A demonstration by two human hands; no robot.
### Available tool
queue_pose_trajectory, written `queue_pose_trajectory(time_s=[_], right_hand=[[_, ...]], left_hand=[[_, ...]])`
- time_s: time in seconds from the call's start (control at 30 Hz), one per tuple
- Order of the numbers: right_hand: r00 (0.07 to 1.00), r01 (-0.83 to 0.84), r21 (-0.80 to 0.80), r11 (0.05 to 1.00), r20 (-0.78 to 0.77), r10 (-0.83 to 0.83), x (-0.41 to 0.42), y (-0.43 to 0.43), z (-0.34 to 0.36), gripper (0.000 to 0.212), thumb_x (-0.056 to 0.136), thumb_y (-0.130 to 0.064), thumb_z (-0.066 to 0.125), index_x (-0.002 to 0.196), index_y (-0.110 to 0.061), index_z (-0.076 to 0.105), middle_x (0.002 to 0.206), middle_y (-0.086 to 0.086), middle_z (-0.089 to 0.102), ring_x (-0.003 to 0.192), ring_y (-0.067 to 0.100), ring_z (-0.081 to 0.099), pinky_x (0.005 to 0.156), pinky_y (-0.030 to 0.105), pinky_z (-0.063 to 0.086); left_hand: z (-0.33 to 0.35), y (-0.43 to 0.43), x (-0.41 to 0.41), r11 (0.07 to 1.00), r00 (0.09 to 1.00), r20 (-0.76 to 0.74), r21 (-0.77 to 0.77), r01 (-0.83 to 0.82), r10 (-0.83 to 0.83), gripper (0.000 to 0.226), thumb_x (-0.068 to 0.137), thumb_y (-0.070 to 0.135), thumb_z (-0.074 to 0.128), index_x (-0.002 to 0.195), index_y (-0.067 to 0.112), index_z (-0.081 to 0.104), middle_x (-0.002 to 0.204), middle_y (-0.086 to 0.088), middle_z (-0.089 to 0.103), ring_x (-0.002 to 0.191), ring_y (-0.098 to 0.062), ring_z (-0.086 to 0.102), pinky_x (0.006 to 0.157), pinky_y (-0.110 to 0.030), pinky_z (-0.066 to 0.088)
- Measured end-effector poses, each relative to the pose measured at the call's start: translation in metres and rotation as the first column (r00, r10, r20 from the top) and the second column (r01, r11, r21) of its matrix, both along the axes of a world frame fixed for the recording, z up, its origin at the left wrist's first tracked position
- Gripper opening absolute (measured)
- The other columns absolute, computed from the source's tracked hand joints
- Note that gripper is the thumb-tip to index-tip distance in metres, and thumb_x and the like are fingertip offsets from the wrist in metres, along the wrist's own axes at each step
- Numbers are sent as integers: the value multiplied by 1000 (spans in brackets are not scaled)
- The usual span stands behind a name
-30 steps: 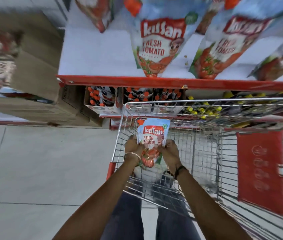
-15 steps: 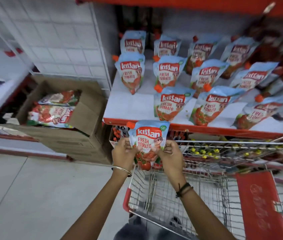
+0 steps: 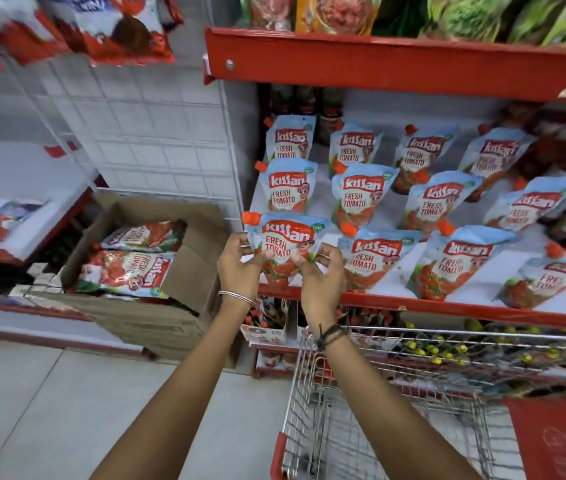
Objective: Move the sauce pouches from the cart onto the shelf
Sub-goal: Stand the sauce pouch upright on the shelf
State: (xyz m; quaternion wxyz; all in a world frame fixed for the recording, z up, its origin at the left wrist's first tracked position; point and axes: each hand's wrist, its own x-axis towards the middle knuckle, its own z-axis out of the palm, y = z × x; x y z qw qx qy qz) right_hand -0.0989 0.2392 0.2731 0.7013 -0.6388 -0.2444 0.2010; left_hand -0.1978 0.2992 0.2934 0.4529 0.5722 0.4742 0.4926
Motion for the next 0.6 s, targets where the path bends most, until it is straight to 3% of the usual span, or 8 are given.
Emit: queue_pose_trajectory(time_s=[0.1,0.23,0.4,0.5,0.6], right_hand=[[999,27,35,999,-48,-25,-2,13,-9,27,76,-3,72,97,-7,55,92,-4,56,81,-13,54,69,0,45],[998,46,23,999,-34,-45,2,22,-24,24,76,1,70,92,-7,54,86,-10,54,78,-18,54,72,4,49],[999,48,-43,998,-24,-49,5,26,-39,24,77,-4,71,92,-13,54,89,-1,58,80,-13,57,71,5,50],[999,45,-76,996,-21,-47,7,27,-42,25,78,-7,71,93,-16,53,96,5,59,85,0,58,69,4,49],[1000,5,-125,992,4,-4,7,28,-41,26,79,-8,70,97,-14,52,99,2,58,86,0,56,70,4,48]], left_hand=[[-11,12,3,1000,1000,16,-9,20,-20,32,64,9,71,73,33,53,81,-3,63,81,-22,61,70,-30,52],[-23,20,8,999,999,5,-2,41,-41,30,68,1,69,73,24,51,75,2,58,70,4,56,61,-6,44],[-42,29,11,996,997,-16,-44,76,-77,27,72,-3,67,80,18,54,87,-9,62,81,-20,60,59,-7,50],[-45,30,14,995,996,-42,-52,82,-84,22,73,-3,67,87,10,54,90,-11,63,84,-21,61,58,-6,50],[-43,32,16,997,995,-86,-59,54,-59,22,75,-2,65,94,3,55,94,-9,63,87,-20,60,58,-3,49]])
